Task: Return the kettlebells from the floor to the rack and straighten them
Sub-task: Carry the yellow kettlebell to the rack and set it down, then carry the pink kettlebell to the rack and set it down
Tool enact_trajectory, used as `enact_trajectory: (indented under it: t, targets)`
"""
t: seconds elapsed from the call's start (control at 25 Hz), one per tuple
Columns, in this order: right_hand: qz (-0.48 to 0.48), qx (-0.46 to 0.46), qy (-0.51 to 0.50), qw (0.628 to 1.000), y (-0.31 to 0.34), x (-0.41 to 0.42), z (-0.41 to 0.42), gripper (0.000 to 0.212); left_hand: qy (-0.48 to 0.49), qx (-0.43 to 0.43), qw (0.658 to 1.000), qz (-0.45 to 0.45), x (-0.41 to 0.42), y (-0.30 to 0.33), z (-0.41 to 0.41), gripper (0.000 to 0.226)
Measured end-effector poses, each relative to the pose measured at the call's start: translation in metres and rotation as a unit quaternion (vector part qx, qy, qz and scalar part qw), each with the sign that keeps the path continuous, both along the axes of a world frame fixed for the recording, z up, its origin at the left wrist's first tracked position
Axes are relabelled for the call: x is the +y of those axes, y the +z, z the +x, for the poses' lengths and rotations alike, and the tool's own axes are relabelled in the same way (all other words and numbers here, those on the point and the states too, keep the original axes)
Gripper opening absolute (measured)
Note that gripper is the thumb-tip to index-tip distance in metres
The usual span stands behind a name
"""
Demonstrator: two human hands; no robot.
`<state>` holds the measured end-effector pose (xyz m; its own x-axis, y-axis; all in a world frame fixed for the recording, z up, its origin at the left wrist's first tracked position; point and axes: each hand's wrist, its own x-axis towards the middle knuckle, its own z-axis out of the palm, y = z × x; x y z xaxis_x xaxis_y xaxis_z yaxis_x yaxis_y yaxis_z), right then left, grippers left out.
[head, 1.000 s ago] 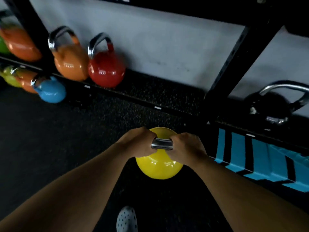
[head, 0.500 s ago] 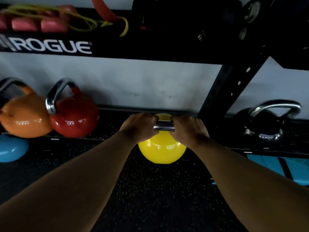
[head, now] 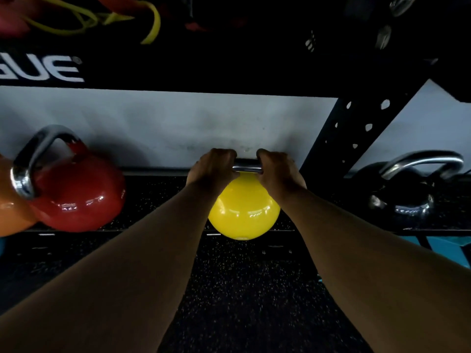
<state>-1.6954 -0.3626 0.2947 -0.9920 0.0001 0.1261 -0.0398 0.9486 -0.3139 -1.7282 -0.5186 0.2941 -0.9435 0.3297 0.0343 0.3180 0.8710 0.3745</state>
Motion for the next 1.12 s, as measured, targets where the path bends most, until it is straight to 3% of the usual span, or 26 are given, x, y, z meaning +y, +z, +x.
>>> enact_trajectory:
  t: [0.48, 0.56, 0.68, 0.76, 0.88, 1.04, 1.12]
  targets:
    - [-0.007, -0.030, 0.022, 0.999, 0.002, 0.008, -0.021, 0.018, 0.029, -0.015, 0.999, 0.036, 0.004, -0.009, -0.022, 0.016]
    - [0.021, -0.066, 0.034, 0.997, 0.009, 0.009, -0.022, 0.021, 0.029, -0.038, 0.997, 0.054, 0.004, -0.003, -0.019, 0.029]
    - [0.118, -0.136, 0.077, 0.981, 0.032, 0.011, -0.025, 0.049, 0.023, -0.072, 0.995, 0.065, -0.007, 0.005, -0.006, 0.065]
    - [0.111, -0.093, 0.143, 0.979, 0.048, -0.006, -0.025, 0.059, 0.060, -0.060, 0.996, 0.037, -0.029, 0.008, 0.012, 0.070]
    - [0.068, -0.015, 0.247, 0.967, 0.053, -0.063, -0.018, 0.041, 0.113, -0.065, 0.991, -0.015, -0.085, 0.004, 0.051, 0.048]
    - [0.066, -0.058, 0.343, 0.935, 0.032, -0.155, 0.016, 0.015, 0.184, -0.139, 0.973, -0.028, -0.183, -0.010, 0.130, 0.031]
    - [0.064, -0.103, 0.389, 0.913, 0.016, -0.205, 0.050, 0.012, 0.248, -0.187, 0.950, -0.020, -0.238, -0.020, 0.191, 0.028]
